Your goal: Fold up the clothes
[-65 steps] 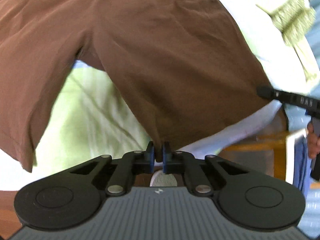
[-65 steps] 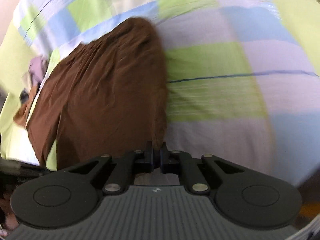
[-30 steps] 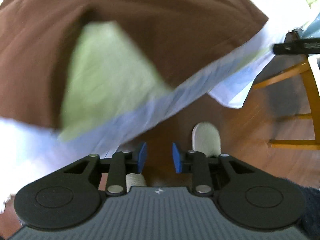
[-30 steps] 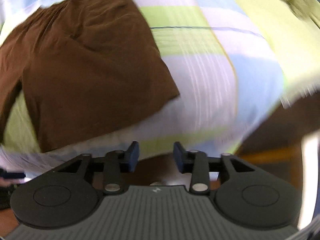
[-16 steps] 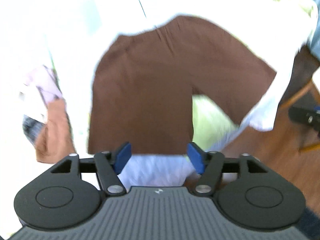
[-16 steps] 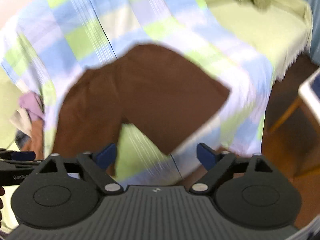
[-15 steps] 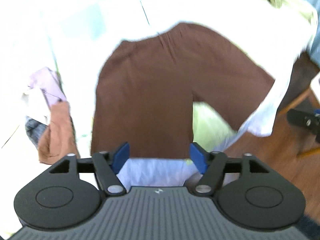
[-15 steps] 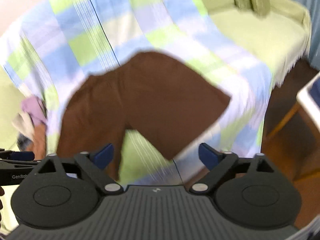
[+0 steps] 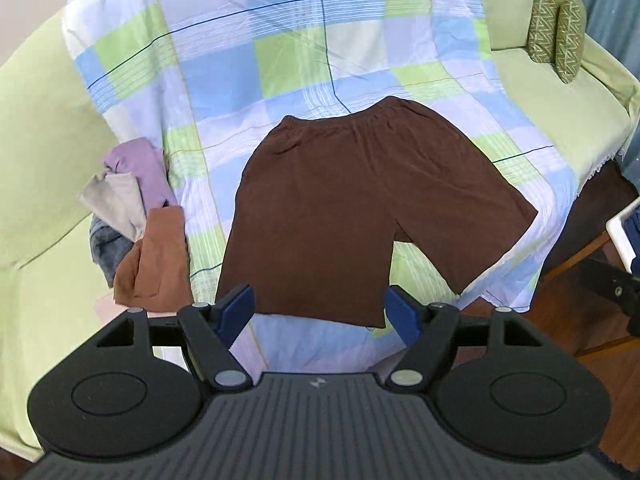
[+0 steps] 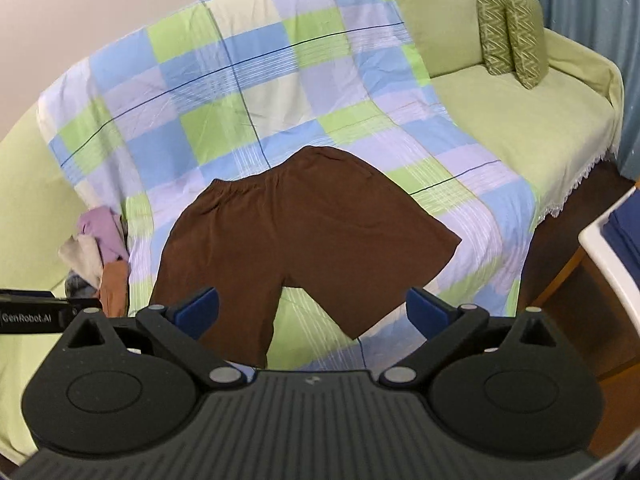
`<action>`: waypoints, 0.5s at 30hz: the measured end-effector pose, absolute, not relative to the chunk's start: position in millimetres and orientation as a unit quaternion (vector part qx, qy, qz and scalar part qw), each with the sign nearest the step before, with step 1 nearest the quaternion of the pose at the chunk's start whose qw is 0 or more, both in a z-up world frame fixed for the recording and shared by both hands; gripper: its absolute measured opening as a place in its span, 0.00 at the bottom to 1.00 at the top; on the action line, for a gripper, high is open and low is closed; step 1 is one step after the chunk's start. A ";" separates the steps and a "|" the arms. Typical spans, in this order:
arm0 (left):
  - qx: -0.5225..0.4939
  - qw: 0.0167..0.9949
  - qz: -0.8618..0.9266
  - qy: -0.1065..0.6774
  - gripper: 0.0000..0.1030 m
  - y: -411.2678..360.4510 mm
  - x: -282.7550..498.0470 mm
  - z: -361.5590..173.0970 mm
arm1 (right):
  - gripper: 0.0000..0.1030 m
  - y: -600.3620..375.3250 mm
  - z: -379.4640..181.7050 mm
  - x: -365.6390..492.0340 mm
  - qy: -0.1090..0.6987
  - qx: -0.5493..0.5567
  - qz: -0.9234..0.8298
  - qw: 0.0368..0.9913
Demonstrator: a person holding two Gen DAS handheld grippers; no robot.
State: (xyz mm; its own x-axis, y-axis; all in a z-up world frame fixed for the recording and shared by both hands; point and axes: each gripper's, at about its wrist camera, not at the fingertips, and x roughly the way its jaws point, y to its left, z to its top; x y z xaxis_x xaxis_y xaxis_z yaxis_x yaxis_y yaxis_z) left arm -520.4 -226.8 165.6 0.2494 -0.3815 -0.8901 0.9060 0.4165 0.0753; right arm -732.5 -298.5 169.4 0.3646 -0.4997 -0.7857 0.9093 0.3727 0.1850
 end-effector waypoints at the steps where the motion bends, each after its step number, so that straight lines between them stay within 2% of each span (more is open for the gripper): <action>1: 0.311 0.728 -0.441 0.422 0.72 -224.1 -521.3 166.9 | 0.96 -296.7 170.2 -731.8 0.326 0.316 -0.460 0.763; 15: 0.329 0.713 -0.439 0.437 0.72 -216.2 -549.0 148.0 | 0.97 -284.6 159.0 -734.1 0.369 0.303 -0.437 0.762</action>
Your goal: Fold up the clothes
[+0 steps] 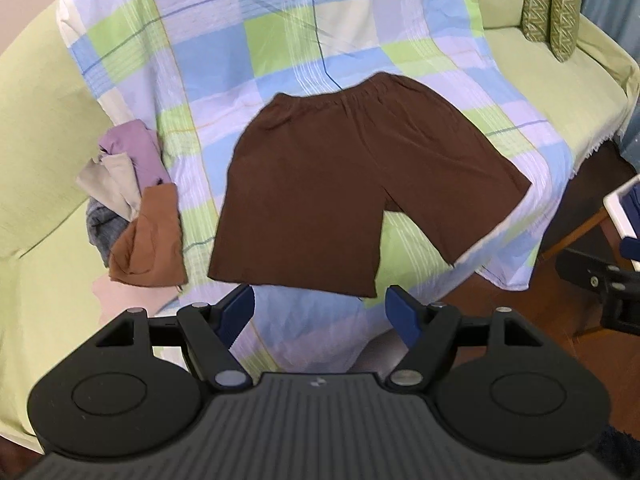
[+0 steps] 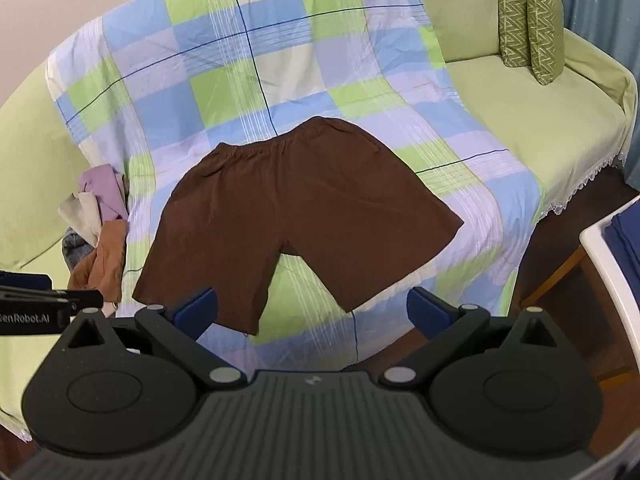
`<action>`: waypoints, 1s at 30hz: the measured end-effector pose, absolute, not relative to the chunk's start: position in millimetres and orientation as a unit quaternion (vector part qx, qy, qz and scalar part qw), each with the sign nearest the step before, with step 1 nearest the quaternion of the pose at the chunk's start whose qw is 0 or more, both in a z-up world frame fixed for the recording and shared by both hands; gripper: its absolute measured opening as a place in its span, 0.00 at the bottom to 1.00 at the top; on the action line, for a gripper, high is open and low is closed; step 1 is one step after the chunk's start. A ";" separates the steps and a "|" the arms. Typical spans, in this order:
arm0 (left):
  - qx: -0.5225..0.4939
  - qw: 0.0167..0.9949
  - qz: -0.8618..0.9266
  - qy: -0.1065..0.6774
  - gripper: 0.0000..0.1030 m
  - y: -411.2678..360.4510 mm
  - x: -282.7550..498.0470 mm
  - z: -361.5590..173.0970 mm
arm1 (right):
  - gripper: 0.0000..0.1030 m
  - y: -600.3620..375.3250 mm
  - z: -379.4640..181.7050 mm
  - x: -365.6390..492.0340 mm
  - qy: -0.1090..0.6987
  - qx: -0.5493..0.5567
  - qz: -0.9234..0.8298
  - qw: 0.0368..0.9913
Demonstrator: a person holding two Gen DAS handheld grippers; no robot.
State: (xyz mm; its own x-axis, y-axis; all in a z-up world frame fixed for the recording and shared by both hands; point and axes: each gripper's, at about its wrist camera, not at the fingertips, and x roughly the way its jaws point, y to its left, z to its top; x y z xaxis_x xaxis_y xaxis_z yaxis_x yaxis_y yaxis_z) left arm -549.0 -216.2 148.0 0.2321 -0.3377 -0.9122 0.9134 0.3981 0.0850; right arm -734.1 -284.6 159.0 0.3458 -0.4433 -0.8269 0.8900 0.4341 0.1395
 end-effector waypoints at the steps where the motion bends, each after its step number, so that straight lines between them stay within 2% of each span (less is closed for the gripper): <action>1: 0.327 0.714 -0.436 0.439 0.72 -216.7 -550.4 147.0 | 0.97 -285.3 158.8 -734.9 0.371 0.299 -0.435 0.764; 26: 0.264 0.769 -0.331 0.479 0.72 -265.0 -621.2 156.7 | 0.98 -371.9 174.3 -791.2 0.414 0.231 -0.312 0.823; 30: 0.247 0.777 -0.302 0.493 0.75 -272.8 -635.2 152.1 | 0.98 -385.1 174.2 -803.4 0.424 0.227 -0.291 0.827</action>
